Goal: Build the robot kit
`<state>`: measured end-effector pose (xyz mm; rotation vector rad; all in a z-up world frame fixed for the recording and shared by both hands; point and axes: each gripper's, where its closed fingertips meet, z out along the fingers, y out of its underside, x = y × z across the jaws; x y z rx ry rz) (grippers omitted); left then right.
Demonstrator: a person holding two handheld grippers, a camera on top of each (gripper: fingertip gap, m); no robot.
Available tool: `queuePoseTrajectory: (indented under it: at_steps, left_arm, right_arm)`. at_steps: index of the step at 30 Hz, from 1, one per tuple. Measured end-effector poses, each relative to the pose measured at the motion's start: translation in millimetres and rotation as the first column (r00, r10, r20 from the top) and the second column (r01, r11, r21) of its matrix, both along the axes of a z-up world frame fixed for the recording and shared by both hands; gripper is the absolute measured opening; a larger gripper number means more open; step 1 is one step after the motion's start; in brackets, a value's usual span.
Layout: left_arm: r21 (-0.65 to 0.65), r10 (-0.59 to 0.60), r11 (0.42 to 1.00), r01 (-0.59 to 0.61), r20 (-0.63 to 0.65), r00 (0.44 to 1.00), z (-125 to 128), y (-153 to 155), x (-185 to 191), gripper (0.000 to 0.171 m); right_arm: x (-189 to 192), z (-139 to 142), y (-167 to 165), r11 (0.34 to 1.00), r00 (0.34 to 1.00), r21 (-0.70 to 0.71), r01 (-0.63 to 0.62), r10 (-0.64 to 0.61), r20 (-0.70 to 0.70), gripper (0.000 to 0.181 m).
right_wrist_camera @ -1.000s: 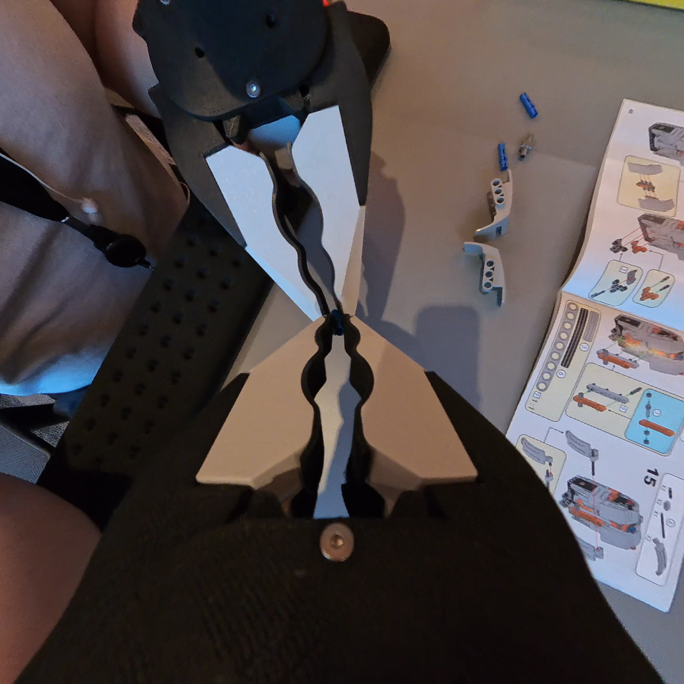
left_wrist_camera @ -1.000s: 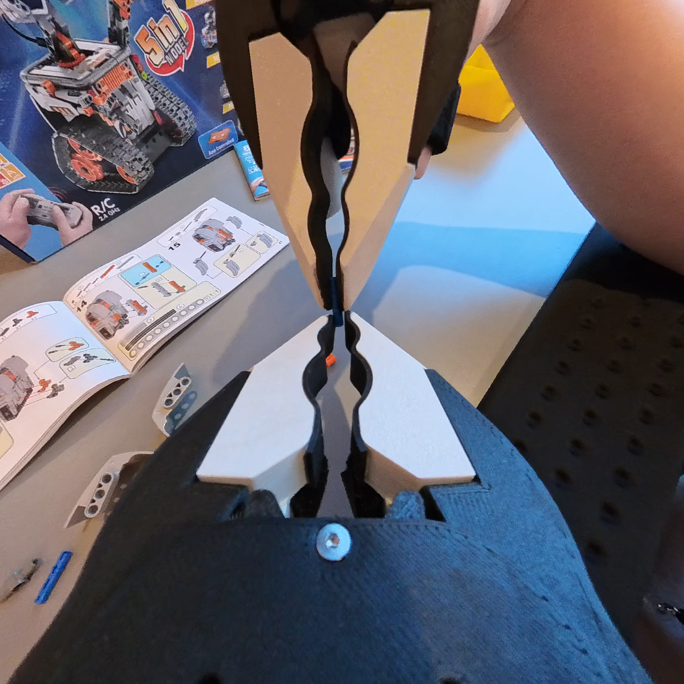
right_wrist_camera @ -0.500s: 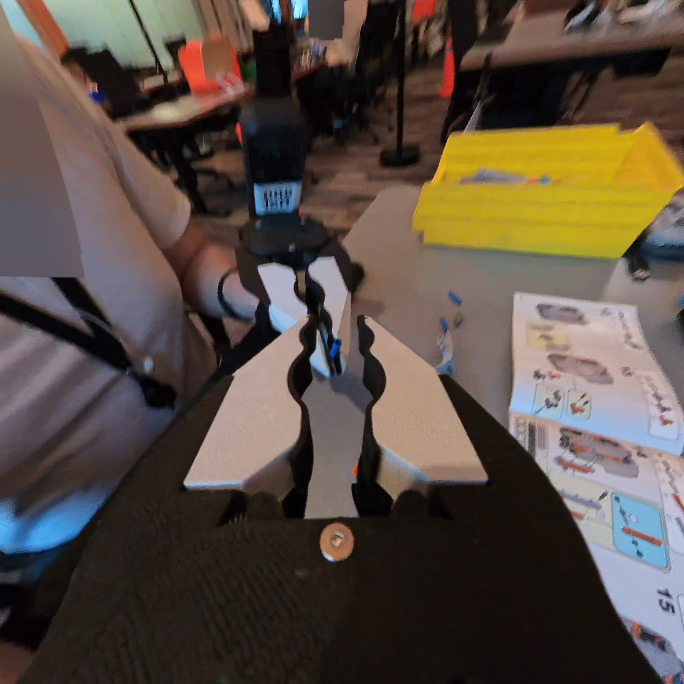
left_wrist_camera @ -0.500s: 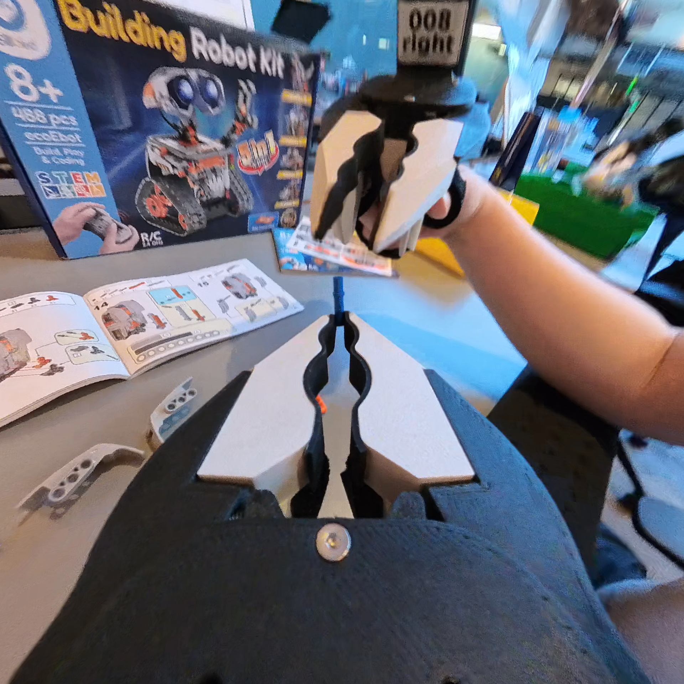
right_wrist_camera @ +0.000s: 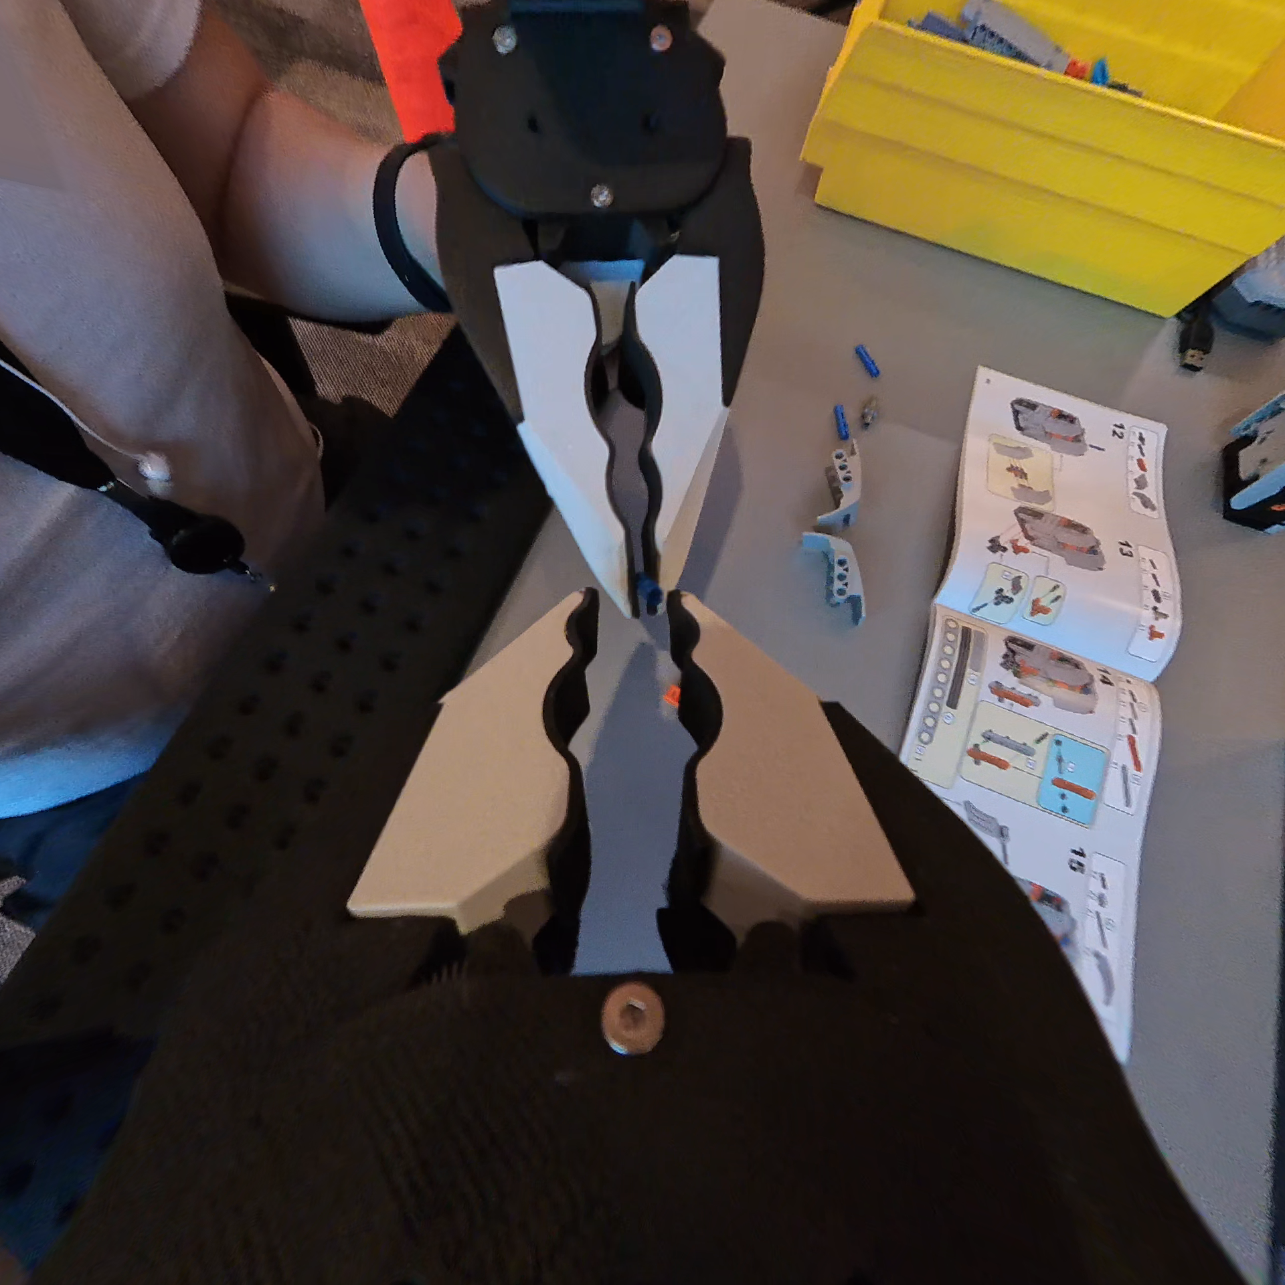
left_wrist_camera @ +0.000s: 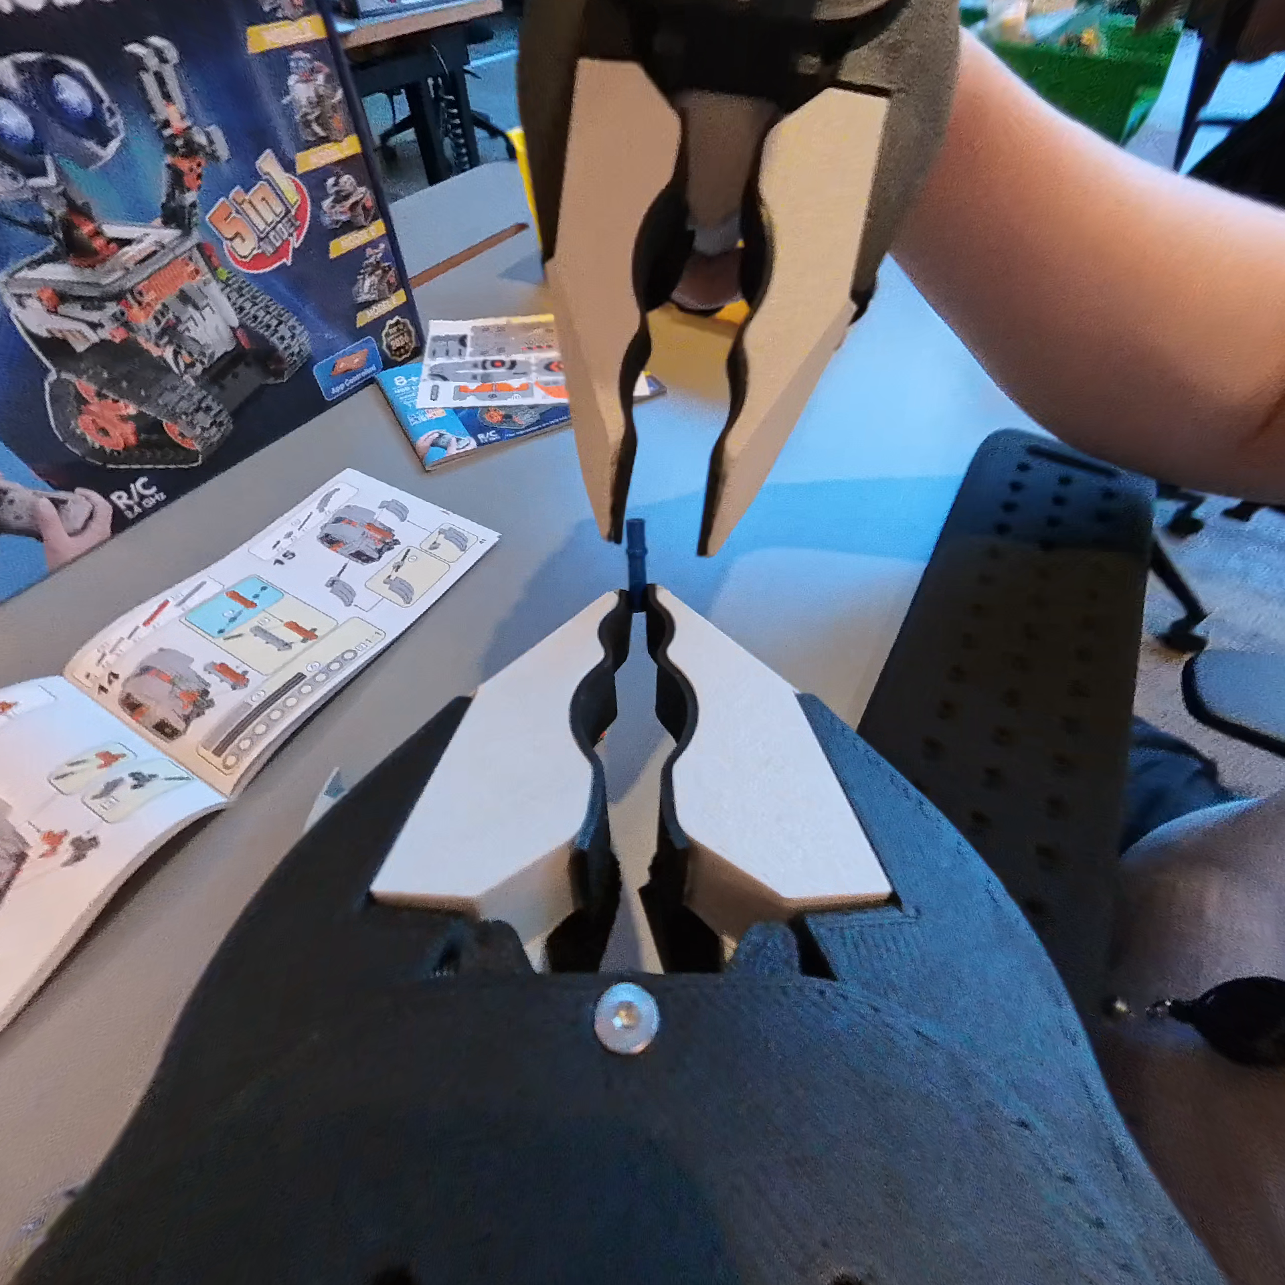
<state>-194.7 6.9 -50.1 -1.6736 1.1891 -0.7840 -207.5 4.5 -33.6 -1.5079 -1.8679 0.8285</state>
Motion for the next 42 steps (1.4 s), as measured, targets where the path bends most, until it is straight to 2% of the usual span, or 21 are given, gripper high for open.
queuePoseTrajectory:
  at_steps: [2,4,7,13,27,42]
  left_arm:
    - [0.028,-0.014,0.999,0.015,-0.040,0.999,-1.1,-4.1,3.1,0.002]
    - [0.040,-0.017,0.999,0.020,-0.065,0.998,-1.7,-6.4,4.0,0.002]
    - [0.044,-0.016,0.999,0.019,-0.076,0.997,-0.7,-8.5,3.6,0.002]
    - [0.055,-0.015,0.998,0.020,-0.105,0.994,-1.1,-9.1,4.9,0.002]
    - [0.043,-0.019,0.999,0.026,-0.154,0.988,-6.8,-7.3,10.0,0.002]
    - [0.009,-0.022,1.000,0.024,-0.155,0.988,-11.5,-6.1,14.1,0.002]
  right_arm:
    - [0.1,0.0,0.8,1.000,1.000,-0.021,0.003,-0.004,-0.031,0.017]
    - [2.3,0.1,-3.1,0.999,0.999,-0.045,-0.026,0.024,-0.041,0.006]
    - [2.7,3.5,-5.8,0.998,0.996,-0.035,-0.056,0.053,-0.065,0.004]
    - [4.7,2.7,-7.1,0.996,0.996,-0.056,-0.074,0.071,-0.052,0.003]
    - [10.3,-3.4,-5.5,0.997,0.996,-0.007,-0.083,0.082,-0.029,0.004]
    - [13.7,-8.2,-5.6,0.996,0.996,-0.011,-0.089,0.089,-0.017,0.009]
